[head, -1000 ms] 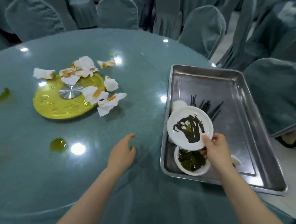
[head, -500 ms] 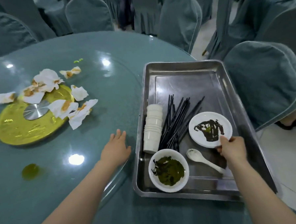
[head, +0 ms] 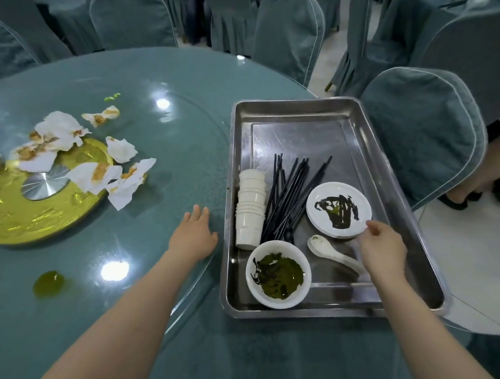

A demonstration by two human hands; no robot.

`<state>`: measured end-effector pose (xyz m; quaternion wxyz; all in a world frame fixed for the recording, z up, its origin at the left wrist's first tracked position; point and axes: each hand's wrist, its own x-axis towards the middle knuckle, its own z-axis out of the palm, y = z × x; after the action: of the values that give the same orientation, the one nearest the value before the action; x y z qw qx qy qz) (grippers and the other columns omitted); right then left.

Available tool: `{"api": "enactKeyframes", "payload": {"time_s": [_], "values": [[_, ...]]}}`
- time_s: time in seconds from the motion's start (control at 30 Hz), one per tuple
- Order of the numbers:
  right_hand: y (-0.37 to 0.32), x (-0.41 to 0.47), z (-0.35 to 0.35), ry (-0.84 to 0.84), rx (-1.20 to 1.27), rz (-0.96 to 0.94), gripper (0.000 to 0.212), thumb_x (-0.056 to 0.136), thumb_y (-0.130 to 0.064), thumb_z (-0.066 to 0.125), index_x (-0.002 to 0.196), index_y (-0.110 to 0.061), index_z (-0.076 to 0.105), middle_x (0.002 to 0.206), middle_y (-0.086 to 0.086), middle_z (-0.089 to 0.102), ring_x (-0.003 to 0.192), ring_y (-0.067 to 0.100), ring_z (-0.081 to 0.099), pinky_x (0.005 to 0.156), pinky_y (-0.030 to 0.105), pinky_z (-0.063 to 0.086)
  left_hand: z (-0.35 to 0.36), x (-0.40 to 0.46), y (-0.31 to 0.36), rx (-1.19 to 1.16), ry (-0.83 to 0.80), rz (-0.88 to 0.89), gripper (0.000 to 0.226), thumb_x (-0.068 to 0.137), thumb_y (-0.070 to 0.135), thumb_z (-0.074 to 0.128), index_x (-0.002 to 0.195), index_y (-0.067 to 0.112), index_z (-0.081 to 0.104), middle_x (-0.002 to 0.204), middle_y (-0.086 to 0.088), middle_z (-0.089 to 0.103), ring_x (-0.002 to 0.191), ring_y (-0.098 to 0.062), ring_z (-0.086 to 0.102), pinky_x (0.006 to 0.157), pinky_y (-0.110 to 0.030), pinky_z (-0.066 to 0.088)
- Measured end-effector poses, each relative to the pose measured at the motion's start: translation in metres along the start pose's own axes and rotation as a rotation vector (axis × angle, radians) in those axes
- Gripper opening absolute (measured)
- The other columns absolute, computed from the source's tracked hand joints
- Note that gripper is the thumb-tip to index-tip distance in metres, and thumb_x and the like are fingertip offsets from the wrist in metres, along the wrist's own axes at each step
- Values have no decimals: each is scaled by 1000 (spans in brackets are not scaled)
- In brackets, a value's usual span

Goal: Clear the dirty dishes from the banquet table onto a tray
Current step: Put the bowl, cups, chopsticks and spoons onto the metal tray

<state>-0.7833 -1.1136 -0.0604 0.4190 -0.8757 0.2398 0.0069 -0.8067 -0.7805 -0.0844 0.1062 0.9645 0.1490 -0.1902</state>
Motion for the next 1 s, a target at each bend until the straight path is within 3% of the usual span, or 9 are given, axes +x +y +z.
{"api": "enactKeyframes", "payload": {"time_s": [0.1,0.27,0.5,0.6,0.67,0.73,0.83,0.93,1.0], "values": [[-18,-26,1,-43,4,-152,30,92,-13,48,116,-16,65,117,4,66,105,20,58,88,28,41,2,-11,-6,-6,4,16,69,98,37,40,153,15,4,161,-6,-3,147,-29,5,117,-41,19],[-46,-66,19,-192,-23,-314,29,94,-13,48,117,-18,65,115,-3,66,95,5,52,86,23,40,6,-38,-29,-41,-35,45,66,98,40,40,153,19,9,161,-1,-1,147,-24,6,116,-38,18],[-72,-129,64,-350,-74,-445,30,92,-14,48,116,-20,66,115,-3,68,95,9,57,84,22,41,13,-86,-77,-140,-95,58,57,97,38,43,149,26,24,159,9,9,146,-16,14,115,-38,24],[-85,-157,88,-404,-92,-502,29,91,-15,50,113,-22,68,113,-3,69,101,13,60,83,21,38,13,-109,-106,-220,-77,36,49,97,38,45,145,29,37,155,13,24,141,-14,30,110,-32,30],[-95,-175,104,-462,-90,-523,28,92,-17,51,115,-21,67,114,-4,68,99,8,58,85,18,37,9,-121,-128,-364,-47,-31,41,96,37,47,136,30,50,145,11,45,125,-16,51,98,-26,39],[-103,-191,122,-521,-112,-543,28,92,-16,53,117,-17,66,117,-2,68,104,9,60,88,16,37,4,-133,-152,-494,-16,-92,32,96,34,48,125,31,61,131,12,59,109,-13,60,85,-20,42],[-111,-213,146,-601,-169,-552,30,89,-14,55,118,-13,65,120,2,67,112,15,61,100,24,40,5,-151,-181,-555,34,-168,27,95,36,50,112,31,70,116,14,67,98,-10,62,77,-21,44],[-117,-230,168,-665,-233,-546,31,89,-14,58,119,-11,65,121,4,66,112,17,61,99,23,40,9,-167,-206,-578,88,-249,23,91,39,55,90,29,75,88,7,72,78,-13,62,61,-22,44],[-123,-242,185,-694,-274,-560,30,88,-15,59,117,-12,66,119,4,67,109,18,62,99,27,42,11,-178,-226,-591,106,-286,22,90,38,55,74,28,67,78,-3,70,70,-18,60,64,-27,47]]}}
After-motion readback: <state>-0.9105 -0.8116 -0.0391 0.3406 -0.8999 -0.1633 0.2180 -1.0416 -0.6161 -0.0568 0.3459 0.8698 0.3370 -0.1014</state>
